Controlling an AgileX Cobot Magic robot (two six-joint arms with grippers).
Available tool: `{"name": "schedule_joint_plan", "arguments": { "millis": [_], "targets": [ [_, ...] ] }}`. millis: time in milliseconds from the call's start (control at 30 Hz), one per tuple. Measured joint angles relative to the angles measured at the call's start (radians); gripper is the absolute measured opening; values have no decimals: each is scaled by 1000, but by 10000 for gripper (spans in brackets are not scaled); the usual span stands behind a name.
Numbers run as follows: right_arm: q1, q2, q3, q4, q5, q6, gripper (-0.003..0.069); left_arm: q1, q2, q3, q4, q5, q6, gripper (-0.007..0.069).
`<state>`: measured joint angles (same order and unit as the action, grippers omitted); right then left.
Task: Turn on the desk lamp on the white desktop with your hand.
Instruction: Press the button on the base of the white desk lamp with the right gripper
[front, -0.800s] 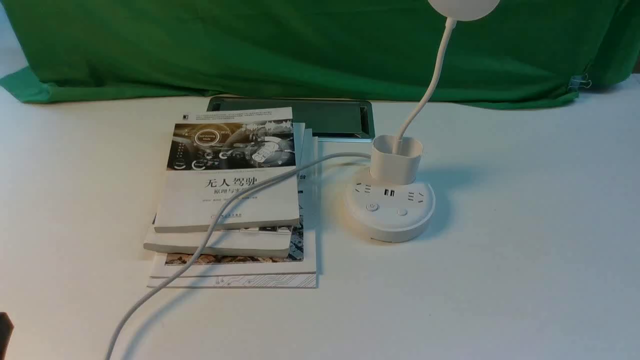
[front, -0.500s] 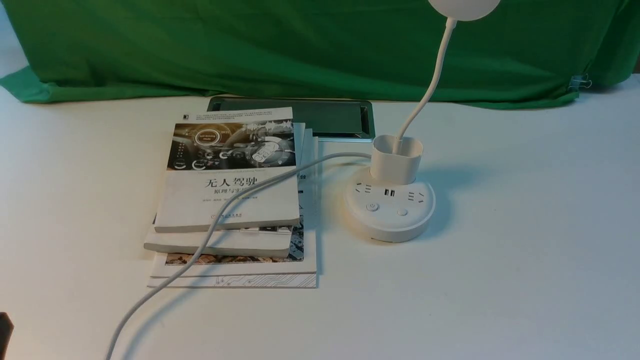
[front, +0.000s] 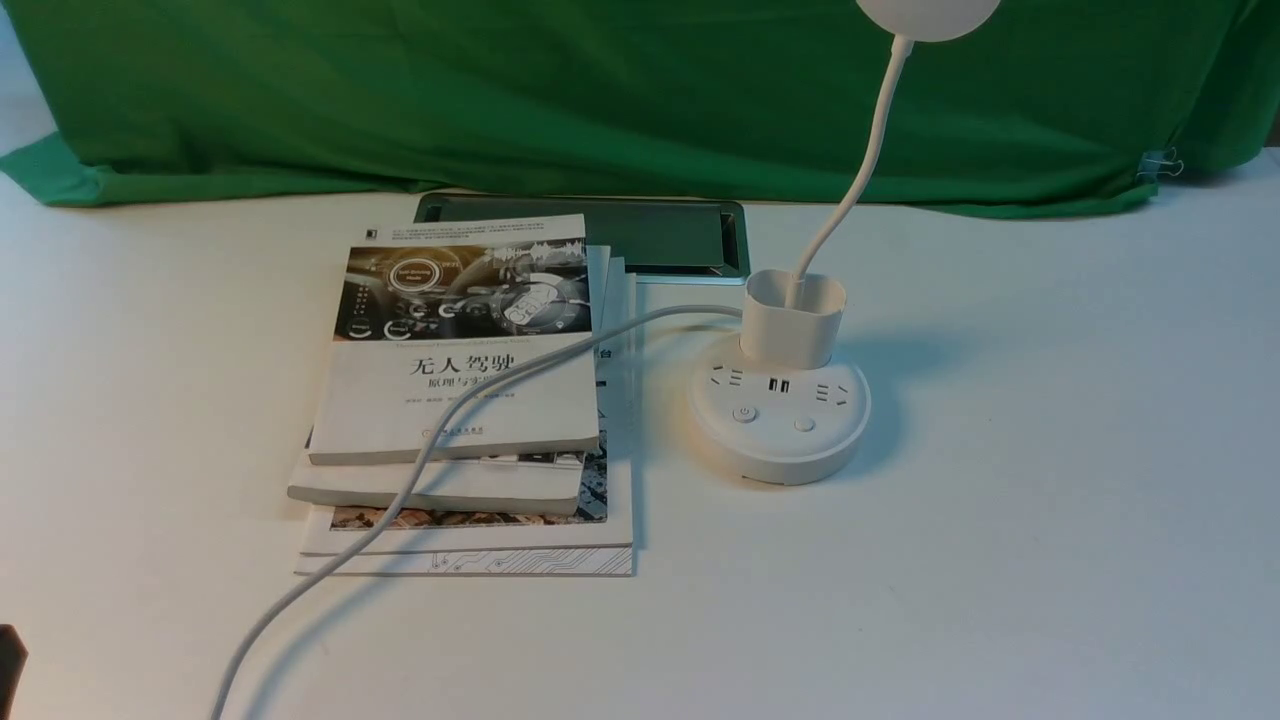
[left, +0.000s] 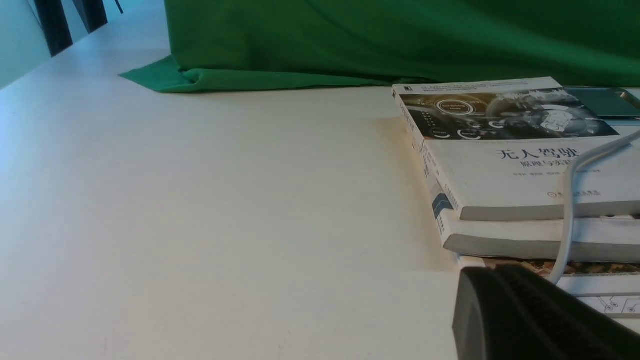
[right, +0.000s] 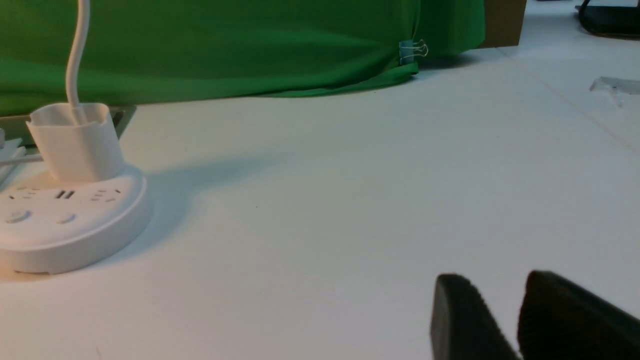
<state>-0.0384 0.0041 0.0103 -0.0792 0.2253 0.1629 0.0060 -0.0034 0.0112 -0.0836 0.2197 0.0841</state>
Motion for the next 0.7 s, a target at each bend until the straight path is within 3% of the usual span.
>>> {"name": "schedule_joint_plan", "arguments": {
  "millis": [300,433,500,533,633,667,700],
  "targets": [
    [0,0,0,0,0,0,241,0,0,0,0,1,0,21],
    [0,0,0,0,0,59,241,0,0,0,0,1,0,21],
    [8,0,0,0,-1,224,241,0,0,0,0,1,0,21],
    [8,0,0,0,-1,224,241,0,0,0,0,1,0,21],
    [36,0,0,12,-7,543,241,0,0,0,0,1,0,21],
    [37,0,0,12,-9,566,241,0,0,0,0,1,0,21],
    [40,0,0,38,-14,783,241,0,0,0,1,1,0,21]
  ]
}}
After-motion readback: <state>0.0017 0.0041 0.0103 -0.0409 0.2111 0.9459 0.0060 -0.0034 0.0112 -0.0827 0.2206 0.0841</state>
